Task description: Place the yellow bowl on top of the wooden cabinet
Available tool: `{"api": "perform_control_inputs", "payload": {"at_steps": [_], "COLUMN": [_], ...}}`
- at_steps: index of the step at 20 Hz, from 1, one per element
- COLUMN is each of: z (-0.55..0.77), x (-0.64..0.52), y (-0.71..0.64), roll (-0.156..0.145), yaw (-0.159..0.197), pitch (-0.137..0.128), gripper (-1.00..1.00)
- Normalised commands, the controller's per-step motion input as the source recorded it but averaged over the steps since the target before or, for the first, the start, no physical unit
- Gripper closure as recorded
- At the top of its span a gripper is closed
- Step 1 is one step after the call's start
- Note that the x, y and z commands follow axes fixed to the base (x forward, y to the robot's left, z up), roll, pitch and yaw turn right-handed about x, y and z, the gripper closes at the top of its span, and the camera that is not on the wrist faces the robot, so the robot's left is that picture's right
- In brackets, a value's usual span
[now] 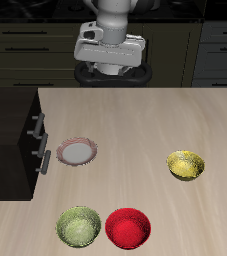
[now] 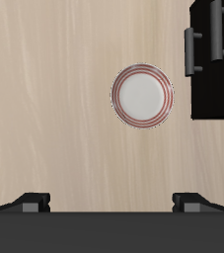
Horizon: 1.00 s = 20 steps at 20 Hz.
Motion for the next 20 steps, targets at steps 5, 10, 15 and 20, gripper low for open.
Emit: {"api": "perform_control_inputs", "payload": {"at_steps": [5,10,15,20], "z": [0.06,0.13,0.09,0.05], "x": [0.29,0.51,0.29,0.37], "y": [-0.02,0.01,-0.03,-0.11], "roll": [-0.007,-0.026,-0.017,-0.034], "yaw": [0.012,0.015,0.002,0.0], "pitch": [-0.003,-0.014,-0.01,0.011], "gripper": [-1.0,-1.0,-1.0,-1.0]}}
